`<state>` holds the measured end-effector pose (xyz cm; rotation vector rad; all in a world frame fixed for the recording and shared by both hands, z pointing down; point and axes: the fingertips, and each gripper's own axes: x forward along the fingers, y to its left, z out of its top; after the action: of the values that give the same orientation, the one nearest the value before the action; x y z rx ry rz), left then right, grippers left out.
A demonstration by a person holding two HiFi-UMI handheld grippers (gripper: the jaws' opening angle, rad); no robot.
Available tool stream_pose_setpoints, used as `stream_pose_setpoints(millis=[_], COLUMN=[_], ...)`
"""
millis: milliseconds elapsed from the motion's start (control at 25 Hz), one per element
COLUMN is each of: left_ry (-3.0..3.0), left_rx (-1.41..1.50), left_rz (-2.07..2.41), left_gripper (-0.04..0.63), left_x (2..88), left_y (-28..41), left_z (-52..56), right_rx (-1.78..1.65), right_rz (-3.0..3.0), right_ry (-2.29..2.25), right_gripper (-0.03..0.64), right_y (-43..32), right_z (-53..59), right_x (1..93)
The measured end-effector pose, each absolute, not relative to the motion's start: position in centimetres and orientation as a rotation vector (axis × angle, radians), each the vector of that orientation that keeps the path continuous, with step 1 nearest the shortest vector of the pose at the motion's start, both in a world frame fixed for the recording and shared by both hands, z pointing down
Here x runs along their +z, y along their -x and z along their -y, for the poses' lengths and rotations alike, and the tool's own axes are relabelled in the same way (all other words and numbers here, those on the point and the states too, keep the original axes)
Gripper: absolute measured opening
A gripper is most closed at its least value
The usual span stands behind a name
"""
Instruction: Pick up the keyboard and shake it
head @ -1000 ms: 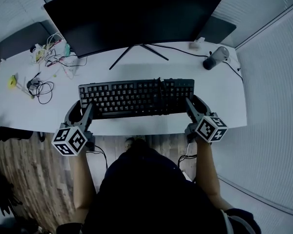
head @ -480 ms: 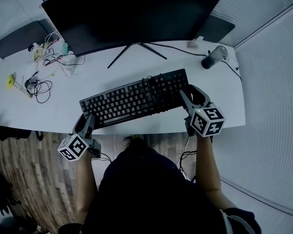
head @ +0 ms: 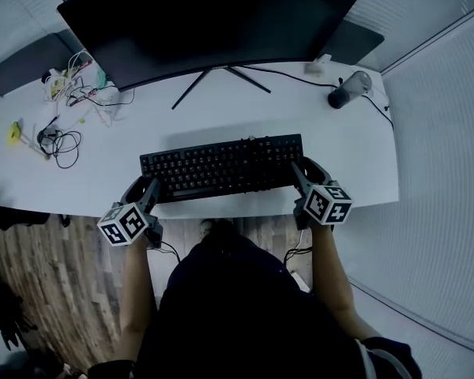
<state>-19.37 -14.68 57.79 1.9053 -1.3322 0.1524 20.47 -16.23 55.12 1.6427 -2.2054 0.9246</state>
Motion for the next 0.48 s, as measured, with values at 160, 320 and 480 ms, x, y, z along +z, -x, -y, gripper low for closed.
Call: stream_pose_setpoints(millis=[160, 320, 480], left_ry=[-1.883, -1.854, -1.838], left_rx=[0.212, 0.25, 0.264], left_rz=[1.298, 1.289, 1.294], left_gripper=[0.236, 0.235, 0.235], left_x=[60.3, 61.9, 62.7], left_y=[18.8, 19.1, 19.6], left_z=[14.9, 15.4, 15.9], right_rx=[0.999, 1.056, 1.085], right_rz=[2.145, 2.115, 2.098], right_ry=[-1.653, -1.644, -1.628], right_gripper=[0.198, 0.198, 0.198], right_y=[-21.2, -21.0, -20.5], right_z=[15.4, 15.4, 16.1], right_x=[58.1, 60.3, 61.6])
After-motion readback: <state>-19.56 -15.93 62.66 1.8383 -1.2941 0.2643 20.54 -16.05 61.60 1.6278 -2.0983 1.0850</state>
